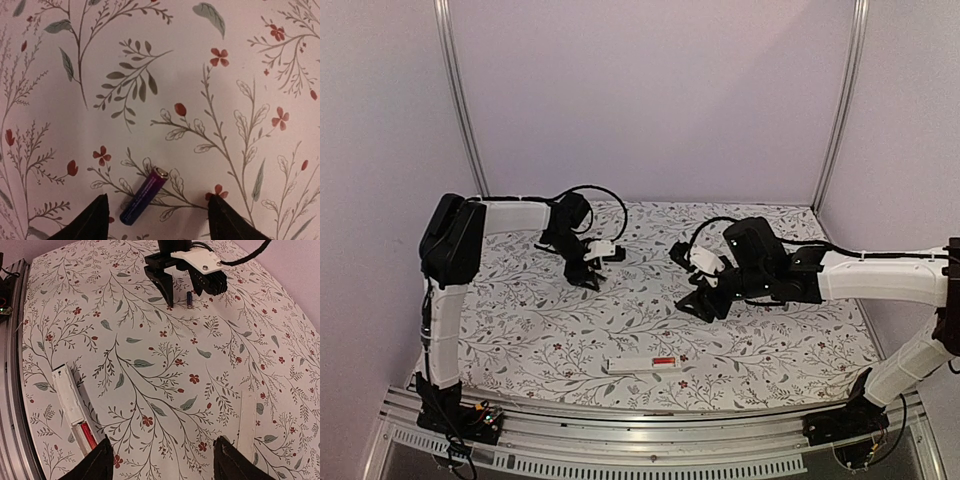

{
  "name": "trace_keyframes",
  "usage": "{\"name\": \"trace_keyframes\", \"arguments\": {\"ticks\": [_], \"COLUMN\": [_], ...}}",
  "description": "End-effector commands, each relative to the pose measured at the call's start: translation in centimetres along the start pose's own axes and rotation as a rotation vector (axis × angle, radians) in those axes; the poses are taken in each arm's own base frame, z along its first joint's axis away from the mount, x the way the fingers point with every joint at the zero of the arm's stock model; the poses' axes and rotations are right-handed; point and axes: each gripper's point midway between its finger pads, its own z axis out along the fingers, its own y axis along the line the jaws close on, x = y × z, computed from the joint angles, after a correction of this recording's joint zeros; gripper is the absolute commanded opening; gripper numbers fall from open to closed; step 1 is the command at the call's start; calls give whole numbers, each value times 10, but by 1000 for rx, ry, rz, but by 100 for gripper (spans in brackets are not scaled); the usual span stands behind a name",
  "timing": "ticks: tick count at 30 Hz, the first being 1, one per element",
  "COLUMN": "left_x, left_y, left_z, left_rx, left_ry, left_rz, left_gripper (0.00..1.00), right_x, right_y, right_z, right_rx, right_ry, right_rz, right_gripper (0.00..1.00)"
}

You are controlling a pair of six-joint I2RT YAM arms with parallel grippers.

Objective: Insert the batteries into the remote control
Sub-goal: Pick up the battery from the center of the board.

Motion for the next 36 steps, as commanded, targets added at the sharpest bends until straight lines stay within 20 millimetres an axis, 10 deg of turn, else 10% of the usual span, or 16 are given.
{"name": "trace_keyframes", "arguments": {"ticks": [1,14,24,36], "left_x": [19,21,-48,-195], "left_y": [-20,-29,1,-148], "left_z": [17,27,-32,-74], "left_rx": [112,177,-134,-29], "left_ry": [43,78,-167,-488], "left_rz": [-40,-110,-370,-314], "left_gripper": [61,0,0,0], "right_x": [-4,-3,6,34], "right_y": [-5,-8,-18,-27], "right_z": [-5,-8,-11,-18], "right_rx": [22,45,83,115], "right_ry": [-17,-3,9,11], "right_rz": [8,8,92,242], "right_gripper": [67,67,68,68]}}
